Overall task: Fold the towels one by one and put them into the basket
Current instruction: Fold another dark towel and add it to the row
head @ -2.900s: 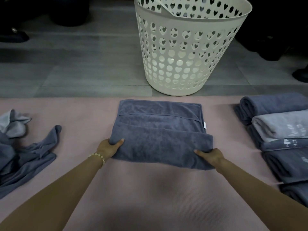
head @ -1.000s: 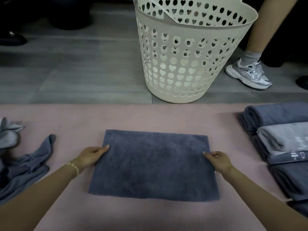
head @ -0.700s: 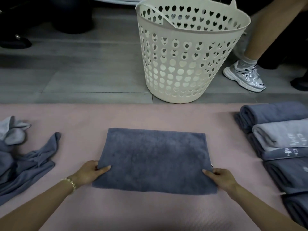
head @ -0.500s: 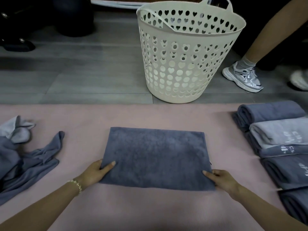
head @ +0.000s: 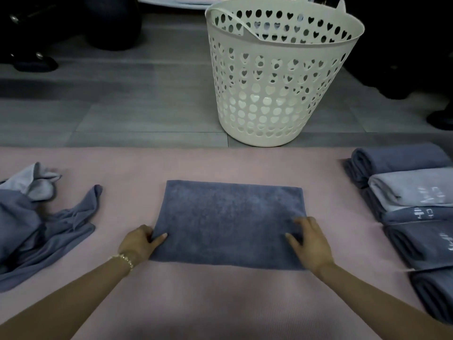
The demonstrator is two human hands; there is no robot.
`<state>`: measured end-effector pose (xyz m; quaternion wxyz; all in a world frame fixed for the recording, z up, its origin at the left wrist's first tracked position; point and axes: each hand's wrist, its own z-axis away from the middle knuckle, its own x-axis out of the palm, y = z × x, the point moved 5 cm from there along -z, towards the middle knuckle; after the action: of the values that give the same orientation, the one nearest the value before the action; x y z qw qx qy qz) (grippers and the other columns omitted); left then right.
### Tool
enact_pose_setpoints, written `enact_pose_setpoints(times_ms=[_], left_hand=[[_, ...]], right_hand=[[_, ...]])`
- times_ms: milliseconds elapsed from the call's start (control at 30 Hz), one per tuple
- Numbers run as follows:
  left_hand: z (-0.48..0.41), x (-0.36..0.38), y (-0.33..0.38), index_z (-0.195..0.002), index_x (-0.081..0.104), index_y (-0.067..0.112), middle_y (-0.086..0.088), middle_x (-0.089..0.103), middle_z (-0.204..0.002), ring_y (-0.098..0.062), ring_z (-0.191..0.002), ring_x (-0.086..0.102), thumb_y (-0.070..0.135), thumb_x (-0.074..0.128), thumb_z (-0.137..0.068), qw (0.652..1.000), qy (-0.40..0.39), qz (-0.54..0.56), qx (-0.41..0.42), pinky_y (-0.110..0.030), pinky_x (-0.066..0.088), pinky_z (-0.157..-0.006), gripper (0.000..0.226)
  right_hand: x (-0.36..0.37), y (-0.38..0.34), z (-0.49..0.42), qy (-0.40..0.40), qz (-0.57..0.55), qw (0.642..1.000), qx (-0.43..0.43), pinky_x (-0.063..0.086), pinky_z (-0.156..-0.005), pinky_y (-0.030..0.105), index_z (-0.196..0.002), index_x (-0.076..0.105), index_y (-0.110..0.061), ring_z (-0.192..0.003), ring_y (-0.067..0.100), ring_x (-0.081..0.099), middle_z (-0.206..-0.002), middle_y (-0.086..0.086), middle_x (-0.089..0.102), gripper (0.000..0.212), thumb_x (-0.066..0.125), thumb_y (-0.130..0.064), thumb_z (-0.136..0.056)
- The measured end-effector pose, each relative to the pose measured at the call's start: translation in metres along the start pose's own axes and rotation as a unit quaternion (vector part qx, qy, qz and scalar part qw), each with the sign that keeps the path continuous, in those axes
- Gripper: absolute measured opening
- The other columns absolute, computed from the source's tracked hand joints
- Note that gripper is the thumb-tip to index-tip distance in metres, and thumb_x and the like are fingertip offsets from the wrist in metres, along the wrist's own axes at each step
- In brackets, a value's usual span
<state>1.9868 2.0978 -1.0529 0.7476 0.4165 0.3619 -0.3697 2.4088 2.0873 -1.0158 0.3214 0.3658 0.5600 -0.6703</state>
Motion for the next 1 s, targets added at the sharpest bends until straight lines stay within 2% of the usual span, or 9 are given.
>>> enact_pose_setpoints(times_ms=[67, 133, 233, 300, 433, 633, 767, 900, 1000], left_hand=[[-0.002, 0.0, 0.003, -0.08, 0.051, 0.015, 0.001, 0.059, -0.077, -0.018, -0.073, 0.053, 0.053, 0.058, -0.086, 0.998, -0.055, 0.0, -0.017, -0.024, 0.035, -0.063, 0.039], [-0.001, 0.005, 0.009, -0.094, 0.058, 0.01, -0.003, 0.063, -0.092, -0.018, -0.079, 0.057, 0.048, 0.064, -0.084, 0.981, -0.112, 0.14, -0.07, -0.023, 0.041, -0.07, 0.04], [0.003, 0.003, 0.029, -0.112, 0.06, -0.004, -0.012, 0.067, -0.111, -0.025, -0.096, 0.063, 0.033, 0.072, -0.081, 0.891, -0.167, 0.398, -0.139, -0.032, 0.049, -0.084, 0.05], [0.003, -0.006, 0.05, -0.119, 0.06, 0.0, -0.012, 0.069, -0.112, -0.028, -0.103, 0.064, 0.028, 0.071, -0.081, 0.857, -0.203, 0.46, -0.117, -0.038, 0.05, -0.093, 0.048], [0.013, -0.028, 0.125, -0.12, 0.06, 0.01, -0.01, 0.07, -0.109, -0.025, -0.102, 0.066, 0.022, 0.066, -0.085, 0.864, -0.221, 0.453, 0.017, -0.037, 0.051, -0.093, 0.038], [0.057, 0.017, 0.238, -0.142, 0.037, 0.019, 0.005, 0.054, -0.134, -0.012, -0.125, 0.049, 0.021, 0.068, -0.085, 0.863, -0.223, 0.408, 0.197, -0.026, 0.041, -0.106, 0.065], [0.072, 0.053, 0.257, -0.132, 0.041, 0.028, 0.004, 0.062, -0.092, -0.005, -0.083, 0.06, 0.028, 0.048, -0.097, 0.863, -0.258, 0.396, 0.178, -0.019, 0.052, -0.074, 0.036], [0.042, 0.063, 0.225, -0.144, 0.032, 0.014, -0.003, 0.043, -0.141, -0.017, -0.128, 0.04, 0.042, 0.038, -0.098, 0.948, -0.02, 0.174, 0.268, -0.031, 0.028, -0.112, 0.054], [0.035, 0.088, 0.208, -0.15, -0.007, 0.024, 0.011, -0.01, -0.156, -0.013, -0.146, -0.005, 0.078, -0.007, -0.078, 0.958, -0.04, 0.036, 0.281, -0.027, 0.001, -0.119, 0.09]], right_hand=[[0.018, -0.024, 0.0, -0.059, -0.01, 0.997, -0.055, 0.043, -0.092, 0.025, -0.116, 0.053, -0.016, -0.102, 0.015, 0.054, -0.117, -0.005, 0.049, 0.033, 0.064, -0.028, -0.087], [0.038, -0.043, 0.002, -0.116, -0.008, 0.988, -0.099, 0.038, -0.101, 0.021, -0.123, 0.051, -0.018, -0.112, 0.011, 0.05, -0.126, -0.006, 0.048, 0.038, 0.06, -0.034, -0.089], [0.06, -0.064, 0.005, -0.208, 0.045, 0.967, -0.139, 0.018, -0.113, 0.018, -0.14, 0.041, -0.024, -0.135, 0.011, 0.031, -0.148, -0.009, 0.03, 0.065, 0.037, -0.062, -0.087], [0.068, -0.067, 0.006, -0.25, 0.032, 0.96, -0.123, 0.012, -0.114, 0.018, -0.143, 0.037, -0.028, -0.14, 0.01, 0.022, -0.151, -0.011, 0.024, 0.085, 0.021, -0.075, -0.074], [0.054, -0.055, -0.007, -0.239, -0.182, 0.954, 0.0, 0.029, -0.107, 0.02, -0.134, 0.047, -0.027, -0.127, 0.006, 0.042, -0.137, -0.015, 0.044, 0.048, 0.044, -0.051, -0.093], [0.024, -0.004, -0.031, -0.202, -0.494, 0.811, 0.237, 0.047, -0.093, 0.037, -0.11, 0.06, -0.018, -0.103, 0.022, 0.062, -0.111, 0.002, 0.066, 0.054, 0.027, -0.059, -0.095], [0.034, 0.032, -0.033, -0.193, -0.574, 0.736, 0.302, 0.046, -0.098, 0.042, -0.124, 0.059, -0.007, -0.101, 0.028, 0.062, -0.119, 0.019, 0.064, 0.069, 0.028, -0.062, -0.094], [0.04, 0.033, -0.033, -0.18, -0.495, 0.801, 0.285, 0.048, -0.099, 0.037, -0.115, 0.064, -0.013, -0.106, 0.024, 0.064, -0.113, 0.007, 0.069, 0.061, 0.052, -0.064, -0.085], [0.033, 0.021, -0.038, -0.112, -0.406, 0.88, 0.22, 0.053, -0.08, 0.022, -0.101, 0.065, -0.012, -0.097, 0.022, 0.065, -0.099, 0.003, 0.069, 0.033, 0.068, -0.04, -0.084]])
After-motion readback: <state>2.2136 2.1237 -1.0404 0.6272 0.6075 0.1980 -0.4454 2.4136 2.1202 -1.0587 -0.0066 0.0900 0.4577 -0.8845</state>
